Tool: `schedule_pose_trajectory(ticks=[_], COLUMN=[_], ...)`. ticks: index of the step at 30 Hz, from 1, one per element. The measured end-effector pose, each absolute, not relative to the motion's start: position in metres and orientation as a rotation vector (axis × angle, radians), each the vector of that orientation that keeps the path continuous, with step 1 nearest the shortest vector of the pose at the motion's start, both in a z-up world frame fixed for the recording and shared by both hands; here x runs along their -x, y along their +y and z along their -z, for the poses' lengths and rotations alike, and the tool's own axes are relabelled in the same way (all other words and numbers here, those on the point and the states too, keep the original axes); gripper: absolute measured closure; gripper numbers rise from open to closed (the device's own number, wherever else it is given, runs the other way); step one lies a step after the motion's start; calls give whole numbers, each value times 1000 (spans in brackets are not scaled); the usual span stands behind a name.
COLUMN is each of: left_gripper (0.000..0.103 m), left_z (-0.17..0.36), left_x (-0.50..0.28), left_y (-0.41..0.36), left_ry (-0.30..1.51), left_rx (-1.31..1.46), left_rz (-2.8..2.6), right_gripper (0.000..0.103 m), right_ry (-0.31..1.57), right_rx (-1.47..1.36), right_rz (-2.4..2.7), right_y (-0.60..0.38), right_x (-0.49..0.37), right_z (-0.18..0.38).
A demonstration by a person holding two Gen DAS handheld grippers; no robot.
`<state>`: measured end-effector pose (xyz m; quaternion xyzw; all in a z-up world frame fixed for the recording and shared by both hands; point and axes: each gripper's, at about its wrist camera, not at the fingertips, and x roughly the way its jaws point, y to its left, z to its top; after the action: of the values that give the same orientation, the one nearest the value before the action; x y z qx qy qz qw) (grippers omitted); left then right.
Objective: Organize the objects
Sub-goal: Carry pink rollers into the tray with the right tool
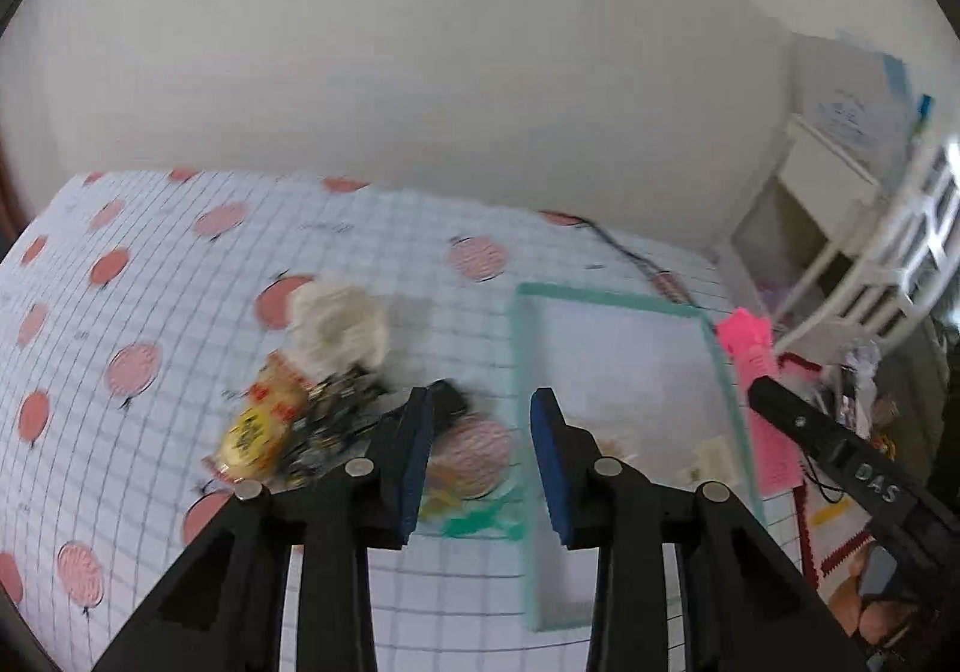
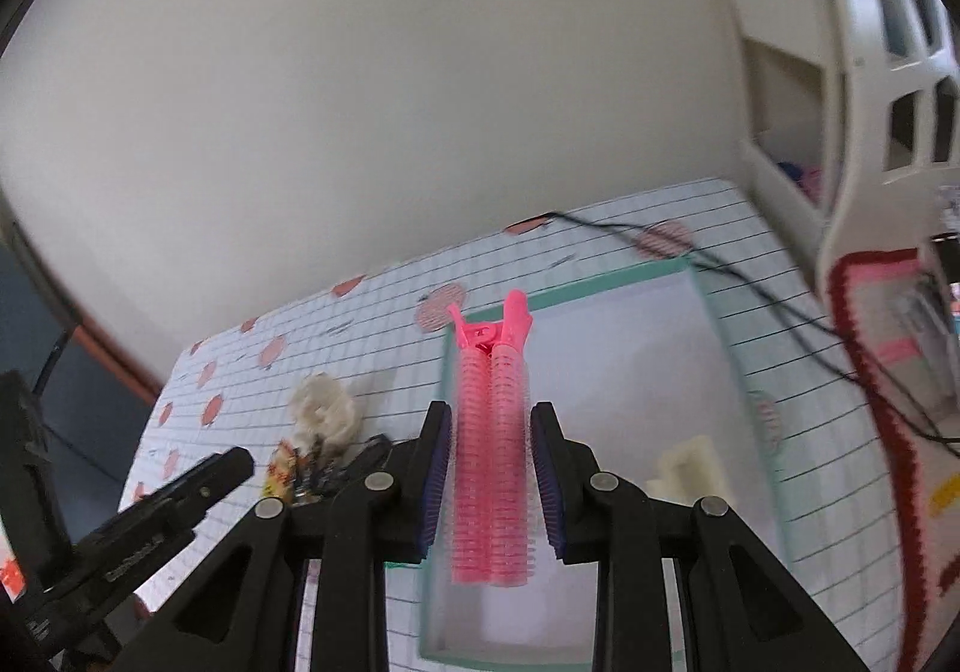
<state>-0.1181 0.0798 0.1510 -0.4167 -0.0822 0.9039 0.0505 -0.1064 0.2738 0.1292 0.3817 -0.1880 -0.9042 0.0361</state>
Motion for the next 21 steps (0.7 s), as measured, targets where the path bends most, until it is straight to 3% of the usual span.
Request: schedule_pose_trajectory(ticks=[7, 15, 21], left_gripper=[70, 70, 54], left_z=[-140, -105, -76], left_x=[127, 145, 156], left_y=[96, 53, 52], left_ry=[-141, -263, -322], left_rx=[1317, 1547, 1663], left_rz=[-2751, -2738, -2649], right_gripper=[74, 74, 74], right_ry=[-607, -597, -586], right_rx=[-1210, -1372, -1430], right_rz=[2776, 2702, 2671], right_y=[297, 295, 288], right_x=[105, 113, 118], right_z=[-122, -91, -79])
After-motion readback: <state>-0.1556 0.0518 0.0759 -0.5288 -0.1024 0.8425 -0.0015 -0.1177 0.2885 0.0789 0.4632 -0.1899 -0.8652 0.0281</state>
